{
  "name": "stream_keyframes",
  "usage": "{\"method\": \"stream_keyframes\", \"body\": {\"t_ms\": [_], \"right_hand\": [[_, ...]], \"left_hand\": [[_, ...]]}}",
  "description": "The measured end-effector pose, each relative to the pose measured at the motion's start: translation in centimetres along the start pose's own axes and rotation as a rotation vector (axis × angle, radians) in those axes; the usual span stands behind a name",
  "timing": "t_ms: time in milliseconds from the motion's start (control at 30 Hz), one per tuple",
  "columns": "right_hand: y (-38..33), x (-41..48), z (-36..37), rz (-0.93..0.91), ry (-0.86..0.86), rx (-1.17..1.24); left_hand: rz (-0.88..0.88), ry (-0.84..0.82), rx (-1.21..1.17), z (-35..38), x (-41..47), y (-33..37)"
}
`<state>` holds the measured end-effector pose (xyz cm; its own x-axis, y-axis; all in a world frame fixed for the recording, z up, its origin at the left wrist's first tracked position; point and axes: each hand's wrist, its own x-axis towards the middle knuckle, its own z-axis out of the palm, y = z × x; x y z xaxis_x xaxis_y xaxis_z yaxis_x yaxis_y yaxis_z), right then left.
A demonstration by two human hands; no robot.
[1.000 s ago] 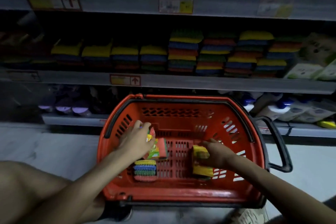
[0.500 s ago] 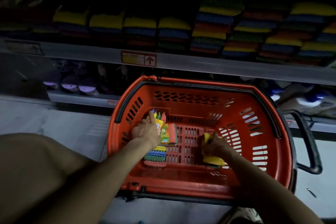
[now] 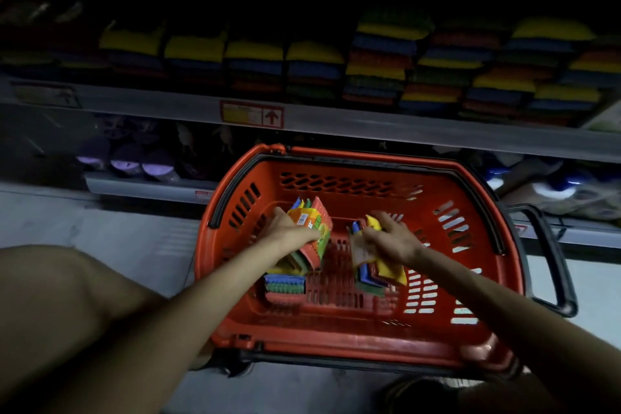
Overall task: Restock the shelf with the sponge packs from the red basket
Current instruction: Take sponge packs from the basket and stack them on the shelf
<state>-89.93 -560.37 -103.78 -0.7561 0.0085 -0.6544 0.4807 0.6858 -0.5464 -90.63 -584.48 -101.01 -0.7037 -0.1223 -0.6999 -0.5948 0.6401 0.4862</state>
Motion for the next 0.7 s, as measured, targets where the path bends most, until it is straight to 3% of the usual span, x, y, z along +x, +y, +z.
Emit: {"method": "stream_keyframes", "body": {"t_ms": [200, 367, 467, 700], "right_hand": [[-4.6, -6.8, -5.1, -0.025, -0.153, 0.619], [-7.4, -12.7, -8.8, -0.141, -0.230, 1.020], [-9.2, -15.0, -8.9, -0.218, -0.287, 1.094], [-11.1, -16.5, -9.6, -0.339, -0.154, 0.919]], "left_hand": [[0.089, -0.157, -0.443, -3.1, -5.9, 2.3], [0.253, -0.159, -0.589, -6.7, -10.7, 4.0], [0.341, -0.164, -0.623, -8.0, -13.0, 4.5], [0.362, -0.092, -0.913, -9.5, -14.9, 6.1]]}}
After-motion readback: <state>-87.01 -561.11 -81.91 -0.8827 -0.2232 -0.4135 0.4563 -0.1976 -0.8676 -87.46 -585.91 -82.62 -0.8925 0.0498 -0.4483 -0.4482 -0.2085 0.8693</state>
